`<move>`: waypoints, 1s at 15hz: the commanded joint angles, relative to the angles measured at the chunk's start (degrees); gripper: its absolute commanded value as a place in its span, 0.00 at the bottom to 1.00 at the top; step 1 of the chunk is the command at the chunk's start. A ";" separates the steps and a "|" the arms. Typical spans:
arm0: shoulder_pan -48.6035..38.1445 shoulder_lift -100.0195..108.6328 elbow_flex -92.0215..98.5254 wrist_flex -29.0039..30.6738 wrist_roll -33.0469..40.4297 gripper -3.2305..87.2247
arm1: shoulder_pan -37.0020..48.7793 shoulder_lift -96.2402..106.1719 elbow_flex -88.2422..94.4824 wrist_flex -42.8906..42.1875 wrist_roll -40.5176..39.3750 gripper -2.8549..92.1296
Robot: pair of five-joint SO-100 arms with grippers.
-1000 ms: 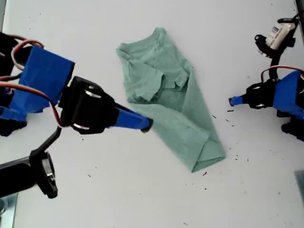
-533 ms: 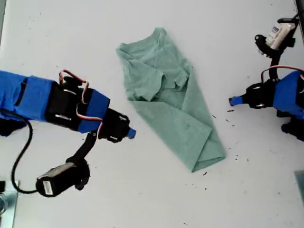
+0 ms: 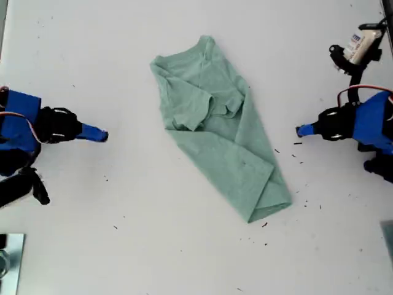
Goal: Fold t shirt
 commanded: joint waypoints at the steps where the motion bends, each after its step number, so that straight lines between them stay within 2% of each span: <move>1: -3.34 0.35 1.14 -1.05 0.35 0.03 | 0.00 0.97 2.37 0.35 0.70 0.05; 6: -2.72 1.67 1.41 -0.62 0.18 0.03 | -0.44 0.97 2.11 0.44 0.97 0.05; 7: -2.37 -0.26 -1.85 0.18 -1.05 0.03 | -2.37 0.79 -0.18 -1.23 0.79 0.06; 8: -1.67 -8.88 -9.40 -1.58 -2.37 0.03 | -4.31 -5.36 -9.05 -1.93 0.53 0.06; 9: 2.11 -26.89 -23.91 -2.20 -4.04 0.03 | -4.39 -20.13 -26.46 1.93 -2.46 0.06; 10: 6.50 -45.00 -41.22 -1.67 -5.19 0.03 | -7.29 -35.16 -45.00 8.96 -7.38 0.06; 11: 9.76 -62.05 -59.94 -1.58 -3.16 0.03 | -12.30 -47.11 -60.82 17.75 -9.84 0.06; 12: 12.39 -82.00 -82.09 3.08 -0.35 0.03 | -16.35 -54.76 -70.22 23.20 -9.49 0.06; 14: 16.35 -119.36 -130.52 12.39 6.06 0.32 | -24.52 -62.75 -75.94 23.03 -6.77 0.41; 15: 16.96 -125.51 -137.11 8.44 7.91 0.34 | -27.42 -64.86 -76.03 23.12 -6.68 0.45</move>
